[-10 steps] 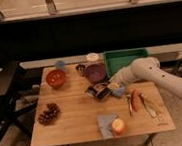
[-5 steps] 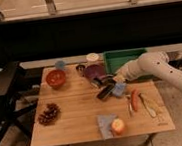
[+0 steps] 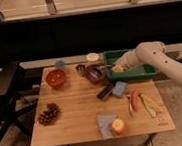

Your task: Place brush in purple bowl

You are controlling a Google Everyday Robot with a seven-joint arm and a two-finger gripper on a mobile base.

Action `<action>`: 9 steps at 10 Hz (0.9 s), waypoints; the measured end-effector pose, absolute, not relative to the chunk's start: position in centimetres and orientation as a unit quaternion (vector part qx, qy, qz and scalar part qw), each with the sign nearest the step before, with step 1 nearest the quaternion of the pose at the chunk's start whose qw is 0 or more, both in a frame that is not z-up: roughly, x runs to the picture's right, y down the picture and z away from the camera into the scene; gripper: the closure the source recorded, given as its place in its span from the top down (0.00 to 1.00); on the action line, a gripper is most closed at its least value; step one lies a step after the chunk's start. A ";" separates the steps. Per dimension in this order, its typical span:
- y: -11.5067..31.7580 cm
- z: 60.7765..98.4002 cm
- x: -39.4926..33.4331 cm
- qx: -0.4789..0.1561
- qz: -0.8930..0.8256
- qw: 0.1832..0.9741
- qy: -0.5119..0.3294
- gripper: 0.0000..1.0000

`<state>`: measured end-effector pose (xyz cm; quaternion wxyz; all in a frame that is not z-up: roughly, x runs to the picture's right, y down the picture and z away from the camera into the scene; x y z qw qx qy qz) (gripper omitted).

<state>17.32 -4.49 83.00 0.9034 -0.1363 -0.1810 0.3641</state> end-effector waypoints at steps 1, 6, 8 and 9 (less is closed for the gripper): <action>-5.1 83.7 17.2 -0.139 0.364 0.903 -0.181 0.00; -6.4 88.5 17.0 -0.170 0.376 0.885 -0.214 0.24; -6.5 89.9 17.4 -0.178 0.384 0.876 -0.232 0.44; -6.4 90.5 17.3 -0.182 0.386 0.873 -0.238 0.54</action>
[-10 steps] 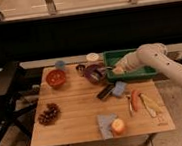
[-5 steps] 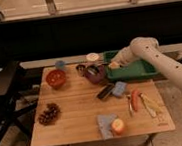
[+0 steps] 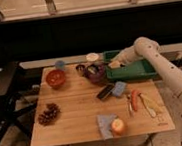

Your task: Place brush in purple bowl

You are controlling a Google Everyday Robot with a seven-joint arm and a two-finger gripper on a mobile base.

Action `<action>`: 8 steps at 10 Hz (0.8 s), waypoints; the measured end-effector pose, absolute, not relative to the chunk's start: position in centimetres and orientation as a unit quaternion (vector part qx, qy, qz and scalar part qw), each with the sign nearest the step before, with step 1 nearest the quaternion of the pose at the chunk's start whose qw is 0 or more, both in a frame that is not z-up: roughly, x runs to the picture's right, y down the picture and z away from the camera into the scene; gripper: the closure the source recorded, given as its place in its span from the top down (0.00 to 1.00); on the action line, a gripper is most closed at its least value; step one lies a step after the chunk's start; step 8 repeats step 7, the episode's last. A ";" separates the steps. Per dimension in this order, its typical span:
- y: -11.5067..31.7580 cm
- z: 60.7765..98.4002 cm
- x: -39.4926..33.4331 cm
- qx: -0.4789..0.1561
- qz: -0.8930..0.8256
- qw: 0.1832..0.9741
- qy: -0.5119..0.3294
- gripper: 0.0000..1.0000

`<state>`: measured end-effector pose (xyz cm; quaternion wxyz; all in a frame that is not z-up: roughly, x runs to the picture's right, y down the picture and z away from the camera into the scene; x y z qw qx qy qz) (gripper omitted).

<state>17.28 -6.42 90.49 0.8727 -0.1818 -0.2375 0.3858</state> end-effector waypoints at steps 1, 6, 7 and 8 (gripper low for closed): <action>-6.3 91.0 17.0 -0.188 0.386 0.871 -0.240 0.64; -5.5 92.2 16.1 -0.211 0.378 0.869 -0.240 0.70; -5.4 92.2 16.3 -0.210 0.379 0.869 -0.239 0.70; -5.4 92.2 16.3 -0.210 0.379 0.869 -0.239 0.70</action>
